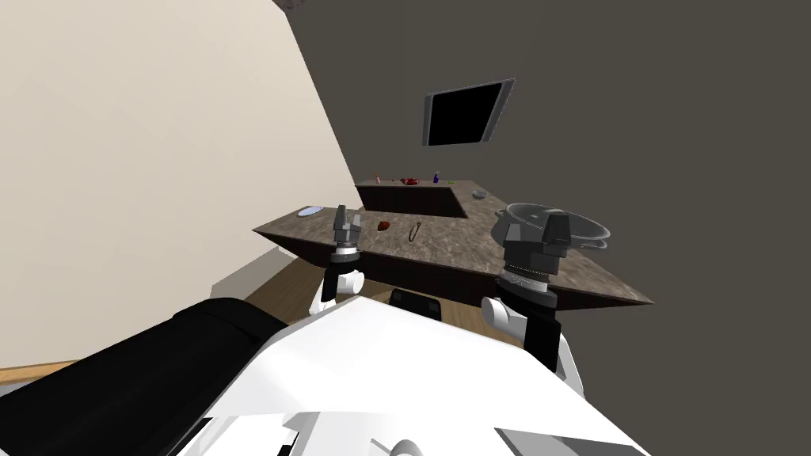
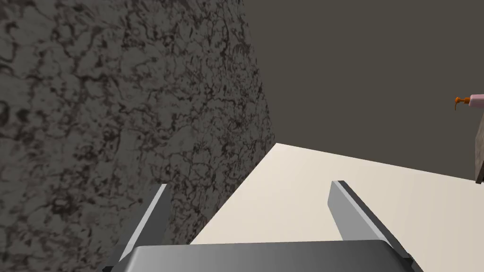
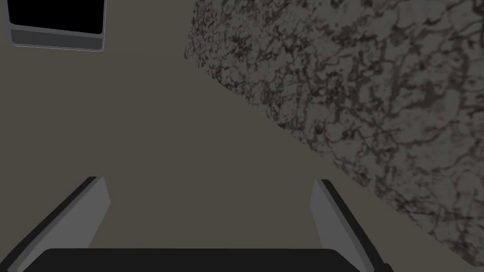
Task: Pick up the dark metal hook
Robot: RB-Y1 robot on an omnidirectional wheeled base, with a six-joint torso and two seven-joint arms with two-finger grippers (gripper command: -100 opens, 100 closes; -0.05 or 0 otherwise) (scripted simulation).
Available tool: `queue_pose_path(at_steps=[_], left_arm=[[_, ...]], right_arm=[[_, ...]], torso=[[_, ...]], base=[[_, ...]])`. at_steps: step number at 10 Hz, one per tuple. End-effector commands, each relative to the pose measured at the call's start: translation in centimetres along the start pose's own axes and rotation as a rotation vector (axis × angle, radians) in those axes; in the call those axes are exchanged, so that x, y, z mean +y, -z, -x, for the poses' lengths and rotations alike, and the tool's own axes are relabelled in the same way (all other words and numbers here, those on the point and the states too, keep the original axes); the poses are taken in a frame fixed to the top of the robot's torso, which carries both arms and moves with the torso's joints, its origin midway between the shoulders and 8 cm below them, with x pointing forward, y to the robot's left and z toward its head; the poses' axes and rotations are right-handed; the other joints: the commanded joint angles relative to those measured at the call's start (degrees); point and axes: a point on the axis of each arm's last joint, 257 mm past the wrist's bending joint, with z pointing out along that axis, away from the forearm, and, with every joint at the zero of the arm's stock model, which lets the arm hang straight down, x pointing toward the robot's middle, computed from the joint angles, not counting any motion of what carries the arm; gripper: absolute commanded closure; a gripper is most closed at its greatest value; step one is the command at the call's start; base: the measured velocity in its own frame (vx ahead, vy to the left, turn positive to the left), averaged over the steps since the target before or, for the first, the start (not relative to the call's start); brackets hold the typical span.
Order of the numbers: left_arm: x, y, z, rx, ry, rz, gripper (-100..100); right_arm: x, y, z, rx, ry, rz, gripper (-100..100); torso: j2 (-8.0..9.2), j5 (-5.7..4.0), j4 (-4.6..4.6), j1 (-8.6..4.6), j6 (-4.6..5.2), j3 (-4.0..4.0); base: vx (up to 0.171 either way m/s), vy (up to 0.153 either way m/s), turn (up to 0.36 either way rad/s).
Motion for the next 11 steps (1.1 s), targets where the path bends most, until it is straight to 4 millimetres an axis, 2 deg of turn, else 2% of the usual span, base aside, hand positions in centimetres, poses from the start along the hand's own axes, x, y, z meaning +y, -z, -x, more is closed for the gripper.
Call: queue_pose_path(at_steps=[1, 6, 7, 9, 10, 11], left_arm=[[1.2, 0.9, 0.5, 0.028, -0.016, 0.026, -100], [4.9, 4.2, 2.4, 0.106, -0.052, 0.121, -100], [4.9, 4.2, 2.4, 0.106, -0.052, 0.121, -100], [6.8, 6.2, 3.7, 0.147, -0.073, 0.179, -100], [6.8, 6.2, 3.7, 0.146, -0.066, 0.179, -100], [7.7, 7.3, 4.5, 0.168, -0.073, 0.213, -100]], right_arm=[[0.0, 0.0, 0.0, 0.000, 0.000, 0.000, 0], [0.0, 0.0, 0.0, 0.000, 0.000, 0.000, 0], [0.0, 0.0, 0.0, 0.000, 0.000, 0.000, 0], [0.0, 0.0, 0.0, 0.000, 0.000, 0.000, 0], [0.0, 0.0, 0.0, 0.000, 0.000, 0.000, 0], [0.0, 0.0, 0.0, 0.000, 0.000, 0.000, 0]], torso=[[0.00, 0.00, 0.00, 0.00, 0.00, 0.00], [0.10, 0.05, 0.02, 0.22, 0.02, 0.06], [0.11, 0.05, 0.02, 0.21, 0.01, 0.06], [0.05, 0.03, 0.01, 0.15, 0.02, 0.03], [0.09, 0.04, 0.02, 0.19, 0.02, 0.05], [0.08, 0.04, 0.02, 0.17, -0.02, 0.05]], base=[[-0.011, 0.029, -0.231], [-0.023, 0.050, -0.237], [-0.018, 0.035, -0.110], [-0.021, 0.032, -0.296], [-0.029, 0.034, -0.102], [-0.023, 0.024, -0.204]])
